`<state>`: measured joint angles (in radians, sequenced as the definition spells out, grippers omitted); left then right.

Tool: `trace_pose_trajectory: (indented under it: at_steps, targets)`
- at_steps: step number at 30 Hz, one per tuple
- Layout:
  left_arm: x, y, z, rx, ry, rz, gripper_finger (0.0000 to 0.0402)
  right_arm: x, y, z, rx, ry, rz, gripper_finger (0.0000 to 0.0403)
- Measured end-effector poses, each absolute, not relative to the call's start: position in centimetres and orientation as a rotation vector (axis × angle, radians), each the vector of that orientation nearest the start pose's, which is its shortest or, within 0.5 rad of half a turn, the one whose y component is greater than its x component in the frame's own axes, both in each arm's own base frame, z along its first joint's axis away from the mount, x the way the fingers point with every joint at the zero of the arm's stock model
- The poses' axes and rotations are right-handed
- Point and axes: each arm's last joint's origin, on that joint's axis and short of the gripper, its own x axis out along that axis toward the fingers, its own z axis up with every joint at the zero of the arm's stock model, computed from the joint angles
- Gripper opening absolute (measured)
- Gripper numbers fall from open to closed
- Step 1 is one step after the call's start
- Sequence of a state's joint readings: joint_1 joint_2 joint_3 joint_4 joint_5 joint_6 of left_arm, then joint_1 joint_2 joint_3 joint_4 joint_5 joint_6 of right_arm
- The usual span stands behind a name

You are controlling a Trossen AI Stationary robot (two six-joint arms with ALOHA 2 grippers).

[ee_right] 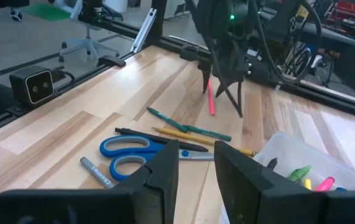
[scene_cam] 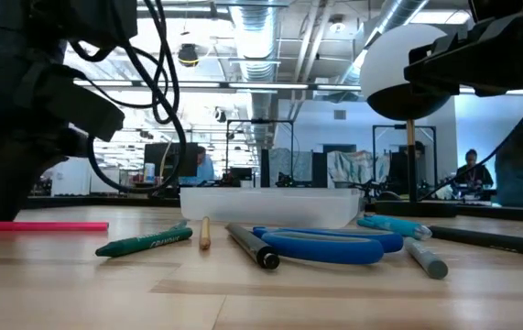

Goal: Pick & place school supplies into a supply box
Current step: Put the pink pencil into the gray supply box

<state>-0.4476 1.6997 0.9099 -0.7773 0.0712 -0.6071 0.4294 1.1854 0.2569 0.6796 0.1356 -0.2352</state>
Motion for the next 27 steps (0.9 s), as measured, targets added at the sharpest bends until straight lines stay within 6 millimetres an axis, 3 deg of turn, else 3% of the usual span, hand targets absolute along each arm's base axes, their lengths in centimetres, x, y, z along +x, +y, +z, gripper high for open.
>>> trace_pose_trajectory:
  at_steps: [9,21,27]
  targets:
    - [23.4,-11.4,12.3,-0.207,1.549,0.074,0.0013,19.2,8.3,16.4,-0.302,0.205,0.320,0.0097]
    - [24.3,-11.6,12.7,0.007,1.448,0.053,0.0006,19.2,8.4,16.4,-0.302,0.204,0.320,0.0097]
    - [25.2,-12.4,12.9,0.107,1.267,0.088,0.0002,19.2,8.4,16.4,-0.302,0.204,0.320,0.0097]
